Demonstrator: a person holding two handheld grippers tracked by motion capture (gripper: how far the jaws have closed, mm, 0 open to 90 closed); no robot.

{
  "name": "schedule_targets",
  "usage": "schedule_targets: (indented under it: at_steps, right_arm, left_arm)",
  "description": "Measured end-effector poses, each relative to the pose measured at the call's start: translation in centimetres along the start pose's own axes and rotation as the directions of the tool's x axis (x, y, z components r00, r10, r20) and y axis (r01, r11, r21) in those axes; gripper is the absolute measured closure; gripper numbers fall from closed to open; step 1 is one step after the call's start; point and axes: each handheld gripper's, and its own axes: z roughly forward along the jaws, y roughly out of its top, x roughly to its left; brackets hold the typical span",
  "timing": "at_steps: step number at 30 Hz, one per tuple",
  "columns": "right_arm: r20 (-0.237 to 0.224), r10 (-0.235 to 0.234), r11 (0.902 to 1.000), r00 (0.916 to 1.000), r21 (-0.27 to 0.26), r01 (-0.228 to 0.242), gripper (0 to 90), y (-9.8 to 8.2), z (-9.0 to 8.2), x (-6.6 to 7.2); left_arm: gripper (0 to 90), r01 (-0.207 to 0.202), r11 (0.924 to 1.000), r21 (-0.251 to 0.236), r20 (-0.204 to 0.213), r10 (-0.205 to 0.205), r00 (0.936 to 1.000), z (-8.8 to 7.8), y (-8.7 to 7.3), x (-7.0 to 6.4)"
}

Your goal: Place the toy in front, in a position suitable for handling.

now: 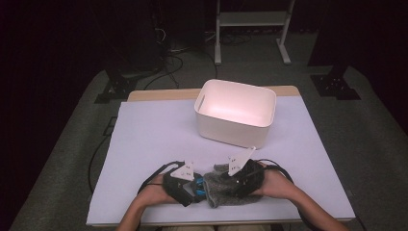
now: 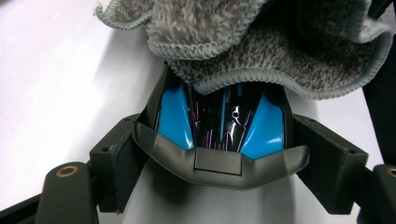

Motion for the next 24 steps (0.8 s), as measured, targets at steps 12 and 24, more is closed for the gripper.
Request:
schedule_targets:
  at_steps: [12,24]
  right_arm:
    - [0.064,-0.115,0.9907,0.9912,0.079,0.11,76.9,1.5,2.7,0.3]
    - [0.067,-0.06,0.9968,0.996,0.058,0.056,81.5,0.4,1.7,-0.1]
  left_arm:
    - [22.8,0.004,0.9998,-0.019,0.02,-0.003,0.9998,0.5,0.2,0.0]
    - [22.5,-0.005,0.9996,-0.029,0.014,0.005,0.9999,1.1,0.5,-0.1]
